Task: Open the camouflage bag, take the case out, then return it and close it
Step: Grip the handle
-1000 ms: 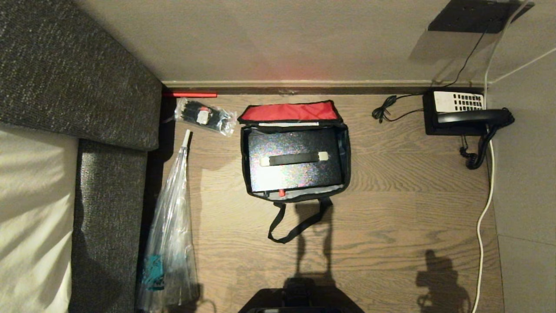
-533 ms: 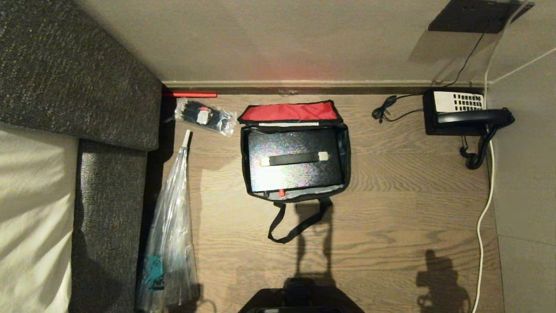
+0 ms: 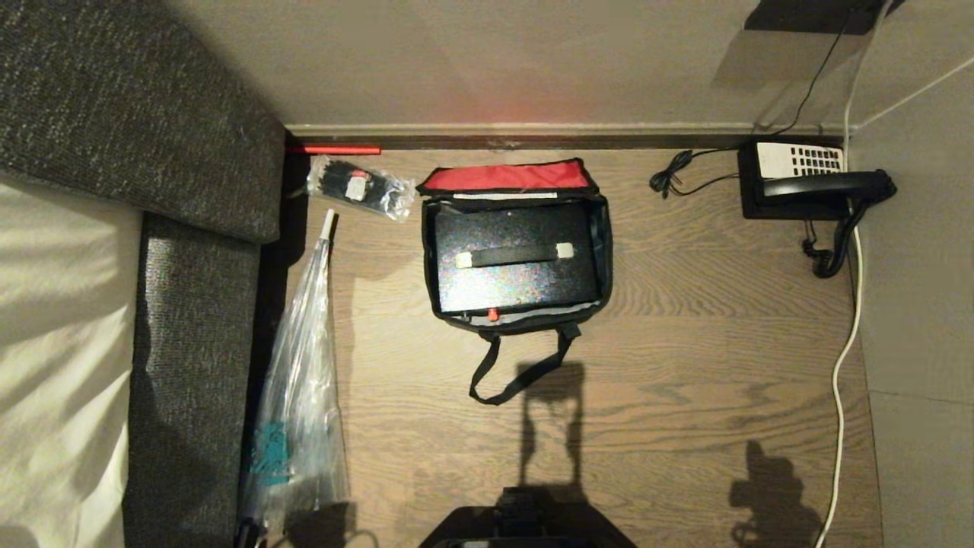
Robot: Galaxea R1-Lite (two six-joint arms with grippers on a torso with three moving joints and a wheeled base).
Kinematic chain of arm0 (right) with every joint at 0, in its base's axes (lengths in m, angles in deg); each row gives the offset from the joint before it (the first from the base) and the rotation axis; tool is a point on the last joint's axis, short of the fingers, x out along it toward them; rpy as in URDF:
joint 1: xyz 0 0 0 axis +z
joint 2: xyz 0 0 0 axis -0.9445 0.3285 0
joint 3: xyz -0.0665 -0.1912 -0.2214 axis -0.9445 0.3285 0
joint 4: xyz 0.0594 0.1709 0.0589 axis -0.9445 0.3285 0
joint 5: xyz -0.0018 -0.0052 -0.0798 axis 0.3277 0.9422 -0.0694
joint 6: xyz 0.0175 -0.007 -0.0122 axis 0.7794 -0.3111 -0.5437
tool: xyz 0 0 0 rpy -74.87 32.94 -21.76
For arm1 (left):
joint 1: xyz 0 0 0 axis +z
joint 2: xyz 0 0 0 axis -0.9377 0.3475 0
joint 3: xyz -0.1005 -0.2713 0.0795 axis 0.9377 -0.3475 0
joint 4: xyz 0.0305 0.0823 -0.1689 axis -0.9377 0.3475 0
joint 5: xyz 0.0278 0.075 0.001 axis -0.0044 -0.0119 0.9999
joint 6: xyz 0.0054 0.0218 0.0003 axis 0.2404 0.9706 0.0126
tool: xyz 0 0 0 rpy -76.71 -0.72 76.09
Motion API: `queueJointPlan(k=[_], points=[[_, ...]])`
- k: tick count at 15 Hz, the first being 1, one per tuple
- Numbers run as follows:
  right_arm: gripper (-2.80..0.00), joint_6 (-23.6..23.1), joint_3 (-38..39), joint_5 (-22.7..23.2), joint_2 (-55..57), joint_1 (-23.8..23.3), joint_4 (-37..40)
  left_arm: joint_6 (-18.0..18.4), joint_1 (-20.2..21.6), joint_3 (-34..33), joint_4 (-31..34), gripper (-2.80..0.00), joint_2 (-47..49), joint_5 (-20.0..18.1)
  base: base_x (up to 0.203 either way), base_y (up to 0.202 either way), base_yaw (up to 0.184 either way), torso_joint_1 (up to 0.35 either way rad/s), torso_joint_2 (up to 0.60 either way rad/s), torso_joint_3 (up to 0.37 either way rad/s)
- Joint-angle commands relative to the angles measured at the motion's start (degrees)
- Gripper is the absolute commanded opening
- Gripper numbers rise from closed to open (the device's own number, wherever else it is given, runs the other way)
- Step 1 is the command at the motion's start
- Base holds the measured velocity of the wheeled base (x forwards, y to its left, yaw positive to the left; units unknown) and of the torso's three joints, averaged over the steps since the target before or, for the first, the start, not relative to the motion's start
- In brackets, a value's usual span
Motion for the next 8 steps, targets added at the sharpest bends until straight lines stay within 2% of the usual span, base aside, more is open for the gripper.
queueJointPlan(k=[1, 8], points=[[-2.80, 0.00, 2.29, 0.04, 0.16, 0.02, -0.10, -0.02, 0.00, -0.01, 0.00, -2.80, 0.07, 0.01, 0.000, 0.000, 0.000, 0.000, 0.00, 0.000], [-2.80, 0.00, 2.29, 0.08, 0.16, 0.02, -0.10, -0.02, 0.00, 0.00, 0.00, -2.80, 0.07, 0.01, 0.000, 0.000, 0.000, 0.000, 0.00, 0.000]])
